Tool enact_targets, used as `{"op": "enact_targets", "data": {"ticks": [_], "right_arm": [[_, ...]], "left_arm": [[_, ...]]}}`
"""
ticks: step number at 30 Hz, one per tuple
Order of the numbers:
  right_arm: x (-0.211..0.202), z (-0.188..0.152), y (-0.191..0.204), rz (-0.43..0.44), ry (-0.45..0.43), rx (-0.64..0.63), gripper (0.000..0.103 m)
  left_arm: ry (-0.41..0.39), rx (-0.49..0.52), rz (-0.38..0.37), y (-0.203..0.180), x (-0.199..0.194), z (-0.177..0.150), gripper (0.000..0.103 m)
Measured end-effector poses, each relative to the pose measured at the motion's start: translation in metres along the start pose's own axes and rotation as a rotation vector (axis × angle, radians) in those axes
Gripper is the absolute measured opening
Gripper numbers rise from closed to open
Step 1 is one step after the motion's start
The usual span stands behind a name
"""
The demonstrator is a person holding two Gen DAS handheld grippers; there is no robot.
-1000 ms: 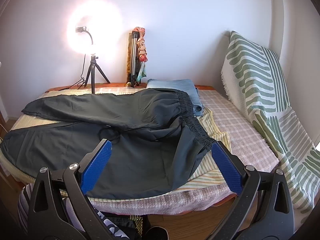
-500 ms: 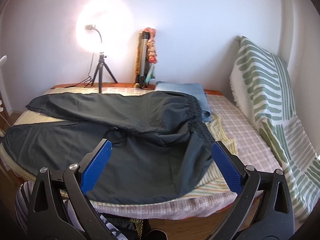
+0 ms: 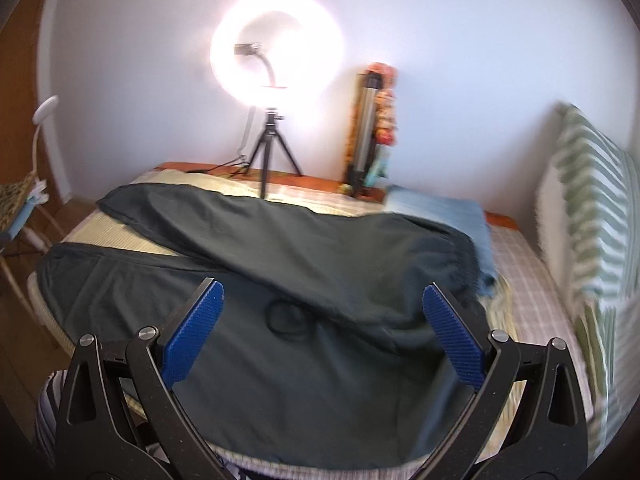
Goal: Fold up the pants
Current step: 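Move both grippers toward the elastic waistband of the dark green pants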
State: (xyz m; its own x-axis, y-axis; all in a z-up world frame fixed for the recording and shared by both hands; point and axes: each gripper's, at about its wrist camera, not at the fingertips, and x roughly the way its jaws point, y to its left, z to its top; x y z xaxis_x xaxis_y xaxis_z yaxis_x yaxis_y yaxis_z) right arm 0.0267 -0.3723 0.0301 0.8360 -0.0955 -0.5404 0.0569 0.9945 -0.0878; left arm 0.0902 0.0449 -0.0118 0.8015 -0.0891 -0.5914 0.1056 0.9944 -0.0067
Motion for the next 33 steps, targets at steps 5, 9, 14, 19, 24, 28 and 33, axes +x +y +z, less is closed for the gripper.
{"op": "enact_targets", "data": {"ticks": [5,9,14,19,24,28,33], "right_arm": [[0.039,0.033,0.005,0.049,0.017,-0.084,0.102],[0.069,0.059,0.005,0.090,0.044,-0.096,0.102],[0.108,0.088,0.002,0.117,0.045,-0.119,0.102],[0.155,0.113,0.000,0.177,0.061,-0.139,0.102],[0.207,0.125,0.012,0.210,0.116,-0.218,0.102],[0.256,0.130,0.030,0.201,0.184,-0.290,0.099],[0.309,0.129,0.052,0.255,0.244,-0.375,0.090]], "left_arm": [[0.031,0.046,-0.002,0.005,0.035,0.022,0.102],[0.050,0.074,-0.015,0.010,0.060,0.040,0.101],[0.064,0.125,-0.025,0.008,0.093,0.067,0.098],[0.091,0.117,-0.050,0.004,0.132,0.090,0.097],[0.135,0.131,-0.079,-0.006,0.175,0.103,0.097],[0.181,0.119,-0.096,-0.009,0.211,0.106,0.092],[0.240,0.121,-0.096,-0.010,0.261,0.108,0.083]]}}
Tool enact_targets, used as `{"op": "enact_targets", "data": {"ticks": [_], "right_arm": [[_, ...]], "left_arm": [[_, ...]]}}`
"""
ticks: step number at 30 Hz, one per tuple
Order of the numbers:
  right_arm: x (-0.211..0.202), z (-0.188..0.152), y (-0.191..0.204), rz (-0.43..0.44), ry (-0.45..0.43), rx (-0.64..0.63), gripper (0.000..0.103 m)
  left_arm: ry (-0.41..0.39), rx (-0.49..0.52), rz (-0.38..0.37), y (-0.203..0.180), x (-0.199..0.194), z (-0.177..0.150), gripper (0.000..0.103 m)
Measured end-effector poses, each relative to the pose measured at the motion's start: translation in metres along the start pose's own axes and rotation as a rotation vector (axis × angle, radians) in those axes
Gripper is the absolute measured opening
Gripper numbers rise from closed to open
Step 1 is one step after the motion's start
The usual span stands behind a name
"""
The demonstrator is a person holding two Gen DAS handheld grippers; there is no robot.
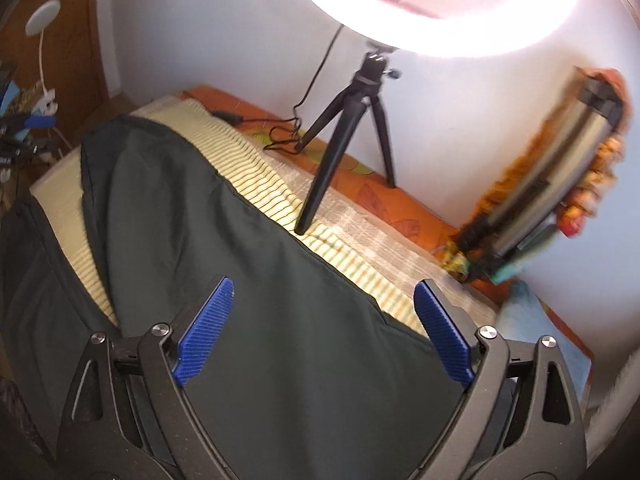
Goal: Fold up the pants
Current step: 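Move both grippers toward the elastic waistband of the dark green pants, then close the right gripper on the pants while the left gripper grasps the waistband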
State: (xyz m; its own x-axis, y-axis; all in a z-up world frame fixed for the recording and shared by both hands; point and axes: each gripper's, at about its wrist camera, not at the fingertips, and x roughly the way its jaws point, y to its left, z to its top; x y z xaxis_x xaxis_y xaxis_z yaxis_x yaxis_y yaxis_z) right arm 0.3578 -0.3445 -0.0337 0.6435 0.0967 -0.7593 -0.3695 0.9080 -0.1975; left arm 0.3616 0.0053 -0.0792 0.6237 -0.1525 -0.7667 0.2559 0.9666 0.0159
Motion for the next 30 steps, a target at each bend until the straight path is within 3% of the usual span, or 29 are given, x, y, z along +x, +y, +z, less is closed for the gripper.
{"op": "enact_targets", "data": {"ticks": [4,9,11,26,30], "right_arm": [[0.049,0.012,0.004,0.062,0.062,-0.049,0.079],[0.087,0.019,0.010,0.121,0.086,-0.082,0.076],[0.095,0.021,0.010,0.148,0.089,-0.077,0.076],[0.141,0.027,0.018,0.221,0.137,-0.095,0.075],[0.146,0.025,0.026,0.237,0.141,-0.093,0.056]], "left_arm": [[0.036,0.010,-0.003,0.001,0.032,0.009,0.067],[0.082,-0.006,-0.037,0.006,0.063,0.010,0.056],[0.099,-0.006,-0.044,0.008,0.073,0.009,0.047],[0.148,-0.039,-0.071,0.020,0.110,0.003,0.046],[0.152,-0.027,-0.074,0.020,0.110,0.003,0.046]]}}
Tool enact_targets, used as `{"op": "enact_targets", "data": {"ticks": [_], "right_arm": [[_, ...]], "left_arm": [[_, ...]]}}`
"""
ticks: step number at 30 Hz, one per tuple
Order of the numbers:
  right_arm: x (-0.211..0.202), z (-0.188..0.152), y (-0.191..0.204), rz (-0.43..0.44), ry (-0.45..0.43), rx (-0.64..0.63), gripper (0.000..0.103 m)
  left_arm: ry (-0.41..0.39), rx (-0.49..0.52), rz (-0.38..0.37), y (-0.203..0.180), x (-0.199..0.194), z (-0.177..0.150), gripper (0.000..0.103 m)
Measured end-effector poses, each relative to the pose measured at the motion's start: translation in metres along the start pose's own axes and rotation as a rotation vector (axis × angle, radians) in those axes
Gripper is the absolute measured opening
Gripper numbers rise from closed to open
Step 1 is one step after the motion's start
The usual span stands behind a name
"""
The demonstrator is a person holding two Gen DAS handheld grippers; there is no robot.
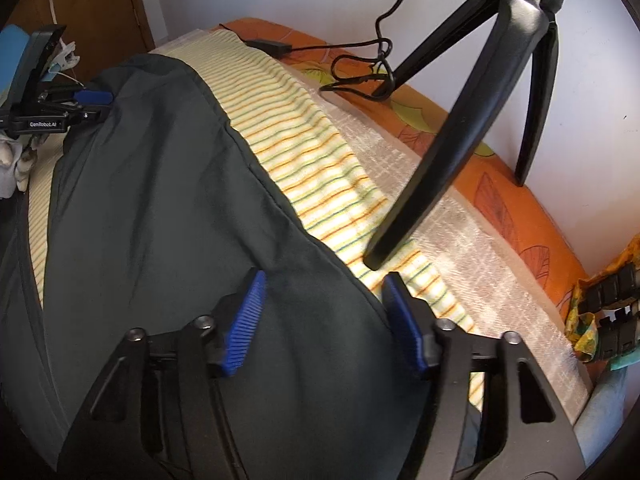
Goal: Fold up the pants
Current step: 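Close the right gripper on the pants while the left gripper grasps the waistband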
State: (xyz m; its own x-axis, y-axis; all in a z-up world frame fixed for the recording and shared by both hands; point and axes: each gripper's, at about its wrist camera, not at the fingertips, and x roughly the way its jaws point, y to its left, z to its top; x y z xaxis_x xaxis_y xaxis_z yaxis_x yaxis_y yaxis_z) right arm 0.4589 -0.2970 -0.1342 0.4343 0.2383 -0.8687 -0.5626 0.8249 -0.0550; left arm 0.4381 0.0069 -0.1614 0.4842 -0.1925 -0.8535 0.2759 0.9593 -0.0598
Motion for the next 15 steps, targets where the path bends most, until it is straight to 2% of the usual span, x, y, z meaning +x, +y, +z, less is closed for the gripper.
{"op": "enact_targets", "data": {"ticks": [1,2,3,4,5,7,12,15], "right_arm": [[-0.001,0.000,0.001,0.009,-0.003,0.009,0.046],[-0.002,0.000,0.003,0.021,-0.007,0.013,0.041],[-0.003,0.000,0.005,0.022,-0.010,0.014,0.031],[-0.004,-0.001,0.008,0.022,-0.012,0.010,0.015],[-0.006,-0.001,0.011,0.018,-0.014,0.008,0.010],[-0.014,-0.003,0.016,-0.006,-0.031,0.004,0.007],[-0.053,-0.006,0.031,0.000,-0.122,0.017,0.006],[-0.084,-0.015,0.046,0.005,-0.180,-0.011,0.006]], "left_arm": [[0.003,0.002,-0.005,0.001,-0.001,0.001,0.046],[0.005,-0.001,-0.007,0.002,-0.001,0.001,0.046],[0.012,-0.014,-0.016,0.006,-0.004,0.003,0.046],[0.014,-0.026,-0.022,0.009,-0.005,0.005,0.046],[0.011,-0.044,-0.029,0.013,-0.008,0.007,0.049],[-0.002,-0.095,-0.043,0.025,-0.019,0.013,0.059],[-0.044,-0.216,-0.060,0.059,-0.044,0.038,0.061],[-0.020,-0.305,-0.096,0.079,-0.040,0.057,0.065]]}}
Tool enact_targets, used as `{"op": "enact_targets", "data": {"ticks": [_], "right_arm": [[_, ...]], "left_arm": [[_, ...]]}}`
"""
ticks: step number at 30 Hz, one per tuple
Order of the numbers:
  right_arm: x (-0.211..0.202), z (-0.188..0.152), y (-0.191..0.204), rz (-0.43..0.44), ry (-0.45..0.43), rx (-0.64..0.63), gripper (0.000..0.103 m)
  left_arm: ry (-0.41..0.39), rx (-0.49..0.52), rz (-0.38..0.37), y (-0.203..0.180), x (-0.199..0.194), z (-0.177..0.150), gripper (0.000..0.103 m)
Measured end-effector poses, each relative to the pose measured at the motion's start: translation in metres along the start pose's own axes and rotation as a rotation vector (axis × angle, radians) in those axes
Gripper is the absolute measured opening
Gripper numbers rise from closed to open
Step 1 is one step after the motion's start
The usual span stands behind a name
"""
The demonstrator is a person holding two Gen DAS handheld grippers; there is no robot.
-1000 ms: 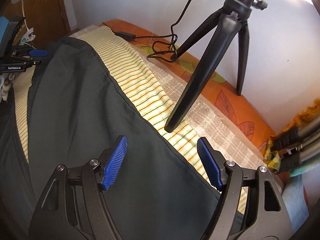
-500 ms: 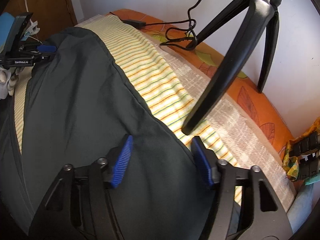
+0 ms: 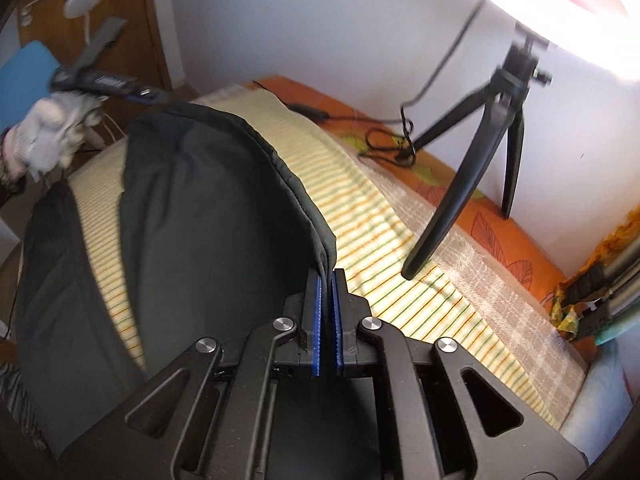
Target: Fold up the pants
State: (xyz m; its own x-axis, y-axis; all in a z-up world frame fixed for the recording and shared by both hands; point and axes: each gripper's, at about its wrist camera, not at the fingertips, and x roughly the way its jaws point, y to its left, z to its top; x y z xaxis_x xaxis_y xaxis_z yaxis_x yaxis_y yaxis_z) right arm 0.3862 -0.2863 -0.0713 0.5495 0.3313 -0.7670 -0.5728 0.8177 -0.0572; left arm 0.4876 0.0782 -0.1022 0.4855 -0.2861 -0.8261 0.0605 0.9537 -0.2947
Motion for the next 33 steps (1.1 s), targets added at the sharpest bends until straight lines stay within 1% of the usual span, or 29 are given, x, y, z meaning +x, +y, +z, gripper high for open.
{"op": "enact_targets", "data": {"ticks": [1,3,5,6,9,11,13,16,19,21,23,24,25,26,27,28,29,31,33], "right_arm": [[-0.008,-0.002,0.006,0.004,-0.011,-0.013,0.006],[-0.019,-0.006,0.018,-0.006,-0.022,-0.045,0.006],[-0.026,-0.012,0.027,0.000,-0.024,-0.059,0.006],[-0.028,-0.015,0.032,-0.003,-0.027,-0.071,0.006],[-0.034,-0.022,0.043,-0.025,-0.044,-0.098,0.006],[-0.042,-0.024,0.043,-0.017,-0.064,-0.087,0.005],[-0.050,-0.026,0.045,0.001,-0.079,-0.088,0.005],[-0.061,-0.034,0.055,0.002,-0.104,-0.114,0.005],[-0.066,-0.046,0.069,0.025,-0.099,-0.141,0.005],[-0.068,-0.051,0.080,0.018,-0.088,-0.173,0.005],[-0.067,-0.055,0.085,0.005,-0.081,-0.191,0.005],[-0.067,-0.056,0.086,0.002,-0.079,-0.193,0.005],[-0.068,-0.057,0.085,-0.001,-0.078,-0.191,0.005],[-0.069,-0.057,0.084,-0.011,-0.080,-0.191,0.005],[-0.070,-0.057,0.083,-0.021,-0.084,-0.188,0.005],[-0.072,-0.057,0.081,-0.028,-0.087,-0.179,0.005],[-0.072,-0.055,0.078,-0.032,-0.090,-0.172,0.005],[-0.075,-0.055,0.076,-0.062,-0.100,-0.170,0.005],[-0.076,-0.053,0.073,-0.077,-0.100,-0.152,0.004]], "left_arm": [[0.017,-0.030,-0.010,0.003,0.004,0.006,0.069],[0.052,-0.098,-0.008,0.010,0.018,0.019,0.070],[0.094,-0.126,0.011,0.012,0.032,0.025,0.070],[0.126,-0.149,0.017,0.014,0.041,0.027,0.070],[0.193,-0.196,0.004,0.019,0.054,0.021,0.070],[0.236,-0.198,0.006,0.019,0.061,0.018,0.070],[0.258,-0.180,0.032,0.018,0.063,0.017,0.070],[0.283,-0.193,0.039,0.016,0.067,0.019,0.071],[0.280,-0.194,0.063,0.012,0.072,0.021,0.071],[0.269,-0.158,0.092,0.007,0.076,0.017,0.071],[0.228,-0.109,0.092,0.000,0.072,0.012,0.069],[0.213,-0.088,0.094,-0.002,0.071,0.008,0.065],[0.196,-0.065,0.105,-0.003,0.069,0.004,0.045],[0.184,-0.040,0.133,-0.003,0.066,0.001,0.020],[0.172,-0.032,0.143,-0.002,0.064,0.000,0.010],[0.159,-0.048,0.125,0.003,0.060,-0.003,0.006],[0.142,-0.065,0.101,0.007,0.055,-0.005,0.004],[0.085,-0.075,0.087,0.013,0.040,-0.011,0.004],[0.054,-0.097,0.055,0.018,0.024,-0.015,0.004]]}}
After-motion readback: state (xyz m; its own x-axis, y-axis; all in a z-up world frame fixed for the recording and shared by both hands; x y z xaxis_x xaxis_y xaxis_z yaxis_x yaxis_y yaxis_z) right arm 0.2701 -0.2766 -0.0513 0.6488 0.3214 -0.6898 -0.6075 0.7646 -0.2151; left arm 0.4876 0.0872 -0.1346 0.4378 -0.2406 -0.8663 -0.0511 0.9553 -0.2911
